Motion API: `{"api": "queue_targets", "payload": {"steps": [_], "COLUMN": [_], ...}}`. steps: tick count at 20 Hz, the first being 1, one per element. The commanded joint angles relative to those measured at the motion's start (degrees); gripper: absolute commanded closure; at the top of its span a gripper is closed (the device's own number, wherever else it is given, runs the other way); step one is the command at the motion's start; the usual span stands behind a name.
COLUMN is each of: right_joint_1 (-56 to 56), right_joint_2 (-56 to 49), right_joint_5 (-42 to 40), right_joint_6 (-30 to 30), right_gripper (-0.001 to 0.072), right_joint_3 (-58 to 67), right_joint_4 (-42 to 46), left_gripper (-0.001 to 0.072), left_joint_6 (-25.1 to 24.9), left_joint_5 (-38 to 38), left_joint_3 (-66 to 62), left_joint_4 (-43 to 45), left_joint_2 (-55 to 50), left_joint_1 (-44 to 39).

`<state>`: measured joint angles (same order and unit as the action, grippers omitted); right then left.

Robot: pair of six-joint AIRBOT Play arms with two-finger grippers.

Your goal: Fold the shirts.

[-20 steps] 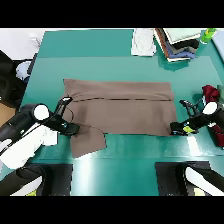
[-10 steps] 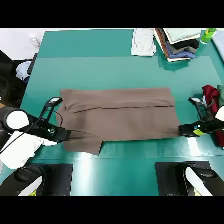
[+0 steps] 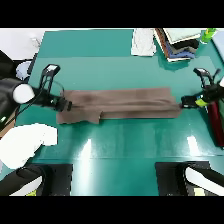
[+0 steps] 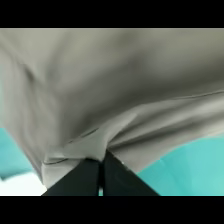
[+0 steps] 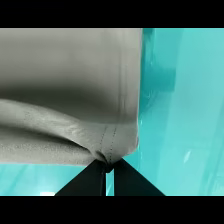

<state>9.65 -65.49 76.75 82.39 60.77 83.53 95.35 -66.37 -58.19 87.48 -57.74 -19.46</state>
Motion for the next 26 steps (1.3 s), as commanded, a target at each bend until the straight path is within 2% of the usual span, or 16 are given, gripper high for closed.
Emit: {"api": "queue_targets", "payload": {"steps": [1,6,8,13,14,15,16,17,19,20,21,23,25,26], "right_joint_1": [-2.08,-4.22,-4.17,-2.86,-2.51,-2.25,-1.44,-0.74,0.92,2.1,3.26,5.44,6.21,6.19], "right_joint_2": [-11.65,-24.09,-27.28,-30.27,-30.21,-30.23,-29.99,-29.42,-27.36,-26.03,-25.16,-24.83,-24.87,-24.87], "right_joint_5": [-1.44,-1.09,-0.5,-1.25,-1.86,-1.77,-1.4,-0.72,0.33,0.33,0.22,-0.52,-3.06,-4.92], "right_joint_6": [0.22,1.2,1.16,1.05,0.96,0.63,-0.02,-0.46,-1.18,-1.27,-1.27,-1.27,-1.53,-2.16], "right_gripper": [0.0692,0.0691,0.069,0.0685,0.0547,0.033,0.0251,0.025,0.0236,0.013,0.0058,0.0051,0.0053,0.0062], "right_joint_3": [10.4,22.08,25.68,28.92,29.09,29.75,30.45,30.67,28.81,26.16,23.43,18.27,13.88,12.17], "right_joint_4": [0.02,-0.11,-2.95,-6.01,-6.21,-6.71,-7.65,-7.74,-7.32,-7.32,-7.32,-7.58,-9.7,-12.09], "left_gripper": [0.0679,0.0678,0.0678,0.0675,0.0564,0.0322,0.0214,0.0211,0.0212,0.0212,0.0212,0.0227,0.0682,0.0669], "left_joint_6": [-1.33,-0.81,0.61,0.63,0.66,0.63,0.63,0.61,0.63,0.63,0.61,0.61,-1.16,-2.25], "left_joint_5": [8.17,14.91,15.45,15.04,14.38,13.25,11.67,9.66,5.55,4.33,3.48,3.45,4.04,4.83], "left_joint_3": [-6.1,-11.93,-12.37,-13.97,-15.08,-16.65,-18.34,-20.2,-22.73,-22.95,-22.91,-22.67,-22.67,-22.67], "left_joint_4": [2.58,3.04,3.08,3.67,3.69,3.69,3.67,3.67,3.58,2.95,1.7,-1.07,-4.66,-6.73], "left_joint_2": [-11.91,-22.82,-24.11,-24.2,-24.17,-24.17,-24.17,-24.17,-24.17,-24.15,-24.2,-24.24,-24.33,-24.33], "left_joint_1": [0.04,0.04,0.04,0.04,0.04,0.04,0.04,0.04,0.04,-0.13,-0.13,-0.13,-0.13,-0.13]}}
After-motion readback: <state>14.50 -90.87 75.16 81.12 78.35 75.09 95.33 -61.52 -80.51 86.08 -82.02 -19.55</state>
